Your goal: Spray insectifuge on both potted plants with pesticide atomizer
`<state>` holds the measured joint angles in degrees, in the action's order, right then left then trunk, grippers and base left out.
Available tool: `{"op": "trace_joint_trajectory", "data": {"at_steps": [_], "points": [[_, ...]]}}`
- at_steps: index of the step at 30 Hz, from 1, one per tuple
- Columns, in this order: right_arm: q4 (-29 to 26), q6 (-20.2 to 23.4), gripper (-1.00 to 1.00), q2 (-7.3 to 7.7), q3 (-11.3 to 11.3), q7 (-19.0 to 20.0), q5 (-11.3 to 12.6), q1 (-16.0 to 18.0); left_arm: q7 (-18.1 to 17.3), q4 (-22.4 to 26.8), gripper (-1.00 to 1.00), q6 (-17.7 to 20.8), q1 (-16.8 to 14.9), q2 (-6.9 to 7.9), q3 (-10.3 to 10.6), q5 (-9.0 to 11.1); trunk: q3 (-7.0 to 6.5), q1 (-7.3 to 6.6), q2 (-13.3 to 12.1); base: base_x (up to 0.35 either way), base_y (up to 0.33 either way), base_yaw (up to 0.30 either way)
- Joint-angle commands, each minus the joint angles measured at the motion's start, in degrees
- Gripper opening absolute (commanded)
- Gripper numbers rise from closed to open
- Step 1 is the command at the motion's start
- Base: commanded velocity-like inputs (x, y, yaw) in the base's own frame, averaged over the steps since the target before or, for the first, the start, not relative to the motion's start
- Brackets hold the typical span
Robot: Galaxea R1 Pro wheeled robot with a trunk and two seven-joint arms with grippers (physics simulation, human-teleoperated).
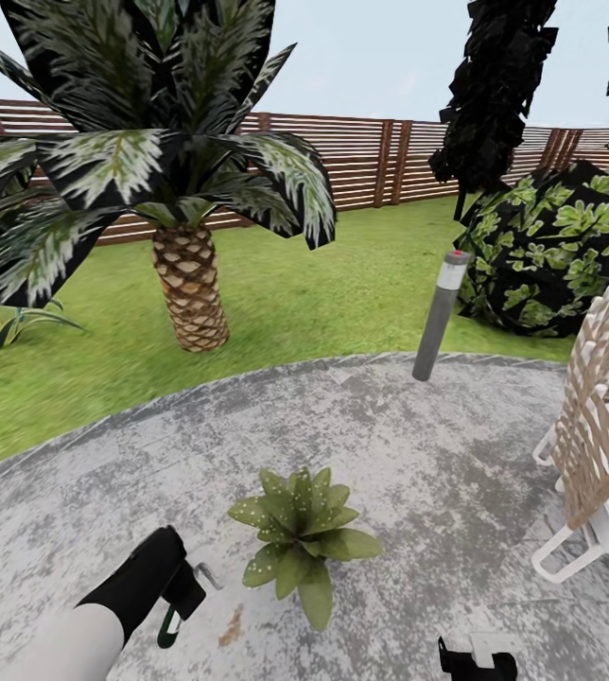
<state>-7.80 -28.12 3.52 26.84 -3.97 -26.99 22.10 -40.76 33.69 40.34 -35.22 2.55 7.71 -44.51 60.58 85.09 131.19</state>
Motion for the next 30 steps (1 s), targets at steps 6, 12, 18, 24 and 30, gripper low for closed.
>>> {"op": "trace_joint_trajectory", "data": {"at_steps": [6,12,18,24,30], "points": [[0.15,-0.18,1.0,0.18,0.23,-0.34,-0.69,0.05,-0.52,0.06,-1.0,0.02,-0.02,-0.09,0.18,-0.58,0.05,-0.01,0.02,0.002,-0.269,0.006],[0.07,-0.18,1.0,0.16,0.23,-0.34,-0.7,0.05,-0.55,0.06,-1.0,0.02,-0.02,-0.09,0.01,-0.45,0.05,-0.01,0.02,-0.026,-0.272,0.0],[0.12,-0.18,1.0,-0.18,0.18,-0.34,-0.7,0.05,-0.56,0.03,-1.0,0.02,-0.02,0.0,-0.04,-0.4,0.03,-0.01,0.02,-0.001,-0.066,0.015],[0.15,-0.18,1.0,-0.18,0.15,-0.34,-0.7,0.05,-0.4,0.03,-1.0,0.06,-0.02,-0.14,0.03,-0.4,0.03,-0.01,0.02,-0.011,-0.03,0.256],[0.12,-0.18,1.0,-0.18,0.15,-0.34,-0.7,0.05,-0.38,0.06,-1.0,0.09,-0.02,-0.17,0.03,-0.4,0.03,-0.01,0.02,-0.138,-0.216,0.21]]}}
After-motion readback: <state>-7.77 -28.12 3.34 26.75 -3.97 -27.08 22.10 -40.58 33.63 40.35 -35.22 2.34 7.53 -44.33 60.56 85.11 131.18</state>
